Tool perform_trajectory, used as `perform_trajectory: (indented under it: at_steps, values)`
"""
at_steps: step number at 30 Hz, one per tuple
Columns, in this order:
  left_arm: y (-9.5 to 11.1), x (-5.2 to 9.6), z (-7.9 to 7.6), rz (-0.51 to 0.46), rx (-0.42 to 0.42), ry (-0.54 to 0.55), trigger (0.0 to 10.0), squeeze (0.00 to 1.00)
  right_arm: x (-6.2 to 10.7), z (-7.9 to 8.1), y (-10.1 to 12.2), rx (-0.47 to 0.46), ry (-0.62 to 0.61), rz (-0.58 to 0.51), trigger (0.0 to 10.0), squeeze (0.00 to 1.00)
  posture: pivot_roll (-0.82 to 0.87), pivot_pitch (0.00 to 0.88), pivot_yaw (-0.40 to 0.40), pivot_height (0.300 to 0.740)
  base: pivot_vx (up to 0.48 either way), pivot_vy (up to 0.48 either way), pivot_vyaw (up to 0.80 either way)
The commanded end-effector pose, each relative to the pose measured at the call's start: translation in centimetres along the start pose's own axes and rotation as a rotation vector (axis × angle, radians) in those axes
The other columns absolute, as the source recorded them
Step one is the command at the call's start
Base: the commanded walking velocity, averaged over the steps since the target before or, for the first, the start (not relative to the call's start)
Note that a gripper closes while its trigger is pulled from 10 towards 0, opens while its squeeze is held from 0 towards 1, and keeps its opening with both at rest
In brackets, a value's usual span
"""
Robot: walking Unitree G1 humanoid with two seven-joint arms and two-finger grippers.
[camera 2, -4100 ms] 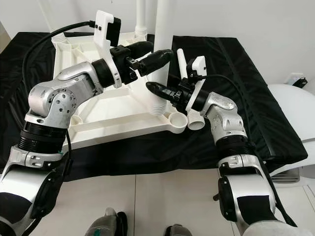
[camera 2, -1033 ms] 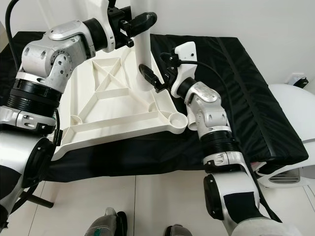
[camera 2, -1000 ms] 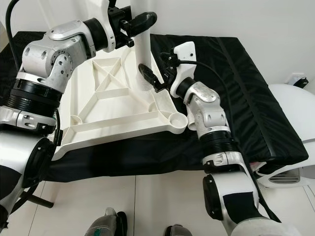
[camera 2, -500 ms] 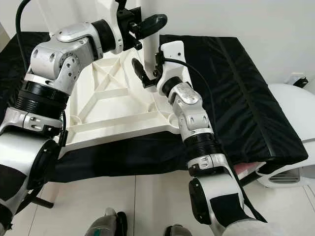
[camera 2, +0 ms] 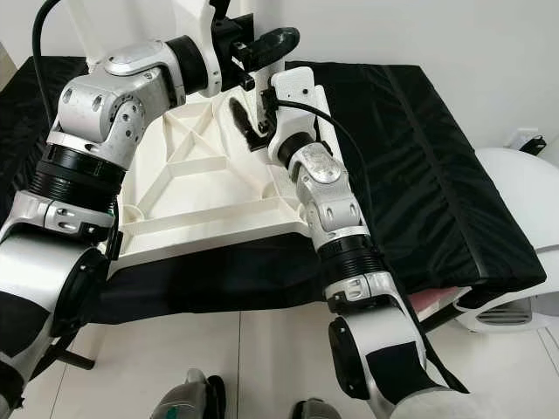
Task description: Building children table
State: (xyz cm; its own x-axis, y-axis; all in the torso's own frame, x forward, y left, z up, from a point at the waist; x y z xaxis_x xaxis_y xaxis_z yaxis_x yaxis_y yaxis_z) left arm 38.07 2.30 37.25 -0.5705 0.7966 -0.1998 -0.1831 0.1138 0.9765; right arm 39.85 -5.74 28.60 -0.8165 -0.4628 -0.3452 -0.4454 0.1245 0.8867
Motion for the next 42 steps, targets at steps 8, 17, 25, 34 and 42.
perform_trajectory:
  at_steps: [8, 17, 25, 34, 42]
  values:
    - [0.7, -0.2, -0.6, -0.017, -0.032, -0.028, 10.0, 0.00, -0.3, -0.2, 1.6, 0.025, 0.004, -0.047, 0.0, 0.00, -0.01, 0.118, 0.000, 0.740, 0.000, 0.000, 0.00]
    - [0.5, -0.2, -0.6, -0.005, -0.041, -0.037, 10.0, 0.00, -0.1, -0.6, 1.6, 0.028, -0.012, -0.034, 0.0, 0.00, -0.01, 0.129, 0.002, 0.740, 0.000, 0.000, 0.00]
    - [0.4, -0.1, -1.1, -0.016, 0.052, -0.086, 10.0, 1.00, 0.0, -1.3, 1.1, 0.018, -0.038, -0.006, 10.0, 0.00, -0.01, 0.135, 0.004, 0.740, 0.000, 0.000, 0.00]
    - [0.7, 0.6, -0.7, -0.040, 0.111, -0.075, 10.0, 1.00, 0.2, -2.1, 0.5, 0.008, -0.076, 0.018, 10.0, 0.00, -0.01, 0.132, 0.001, 0.740, 0.000, 0.000, 0.00]
    - [0.3, 1.4, 0.5, -0.050, 0.144, -0.009, 10.0, 1.00, 0.7, -3.7, 0.0, 0.021, -0.120, 0.039, 10.0, 0.00, 0.00, 0.127, -0.003, 0.740, 0.000, 0.000, 0.00]
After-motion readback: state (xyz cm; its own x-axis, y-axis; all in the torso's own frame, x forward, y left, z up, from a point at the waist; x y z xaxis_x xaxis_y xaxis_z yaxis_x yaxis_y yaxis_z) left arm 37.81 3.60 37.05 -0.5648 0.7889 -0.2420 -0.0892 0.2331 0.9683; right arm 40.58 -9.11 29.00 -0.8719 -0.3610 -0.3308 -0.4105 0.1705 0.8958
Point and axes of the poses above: a point about 5 cm out from each wrist's last joint towards the gripper, its own x axis pointing back from the gripper into the wrist, its own y axis along the axis of the wrist's last joint, z = x × y, the point moved 3 cm from there along -x, pointing out of the wrist towards the gripper, and after that the axes turned 10 degrees about x, right-handed, at the moved point
